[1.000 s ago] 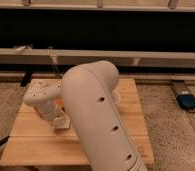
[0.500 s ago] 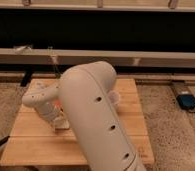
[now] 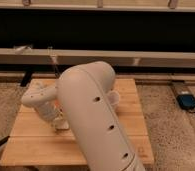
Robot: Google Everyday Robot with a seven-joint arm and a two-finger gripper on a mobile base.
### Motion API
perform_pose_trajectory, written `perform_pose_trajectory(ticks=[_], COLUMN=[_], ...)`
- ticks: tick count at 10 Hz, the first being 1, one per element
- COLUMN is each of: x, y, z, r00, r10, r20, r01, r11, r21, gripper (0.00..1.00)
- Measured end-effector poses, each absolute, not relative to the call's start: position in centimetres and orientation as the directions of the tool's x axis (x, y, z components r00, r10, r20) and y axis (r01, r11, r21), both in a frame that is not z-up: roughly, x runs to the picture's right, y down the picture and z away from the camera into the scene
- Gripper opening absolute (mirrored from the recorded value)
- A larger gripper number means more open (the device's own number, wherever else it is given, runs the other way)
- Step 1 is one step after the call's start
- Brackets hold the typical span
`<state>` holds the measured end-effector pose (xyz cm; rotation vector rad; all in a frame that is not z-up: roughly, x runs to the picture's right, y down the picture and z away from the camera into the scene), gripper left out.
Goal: Wipe the white sponge on the table
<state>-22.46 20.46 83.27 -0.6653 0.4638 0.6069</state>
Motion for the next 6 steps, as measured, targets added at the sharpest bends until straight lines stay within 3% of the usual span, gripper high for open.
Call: perform_pose_trajectory(ticks=[6], x=[-21.5], y=[21.0], z=[82.4], r00=[0.719], r10=[0.376], r20=[-0.584], r01=[-0.667], r11=[0.610], r21=[-0.428], gripper=[0.00])
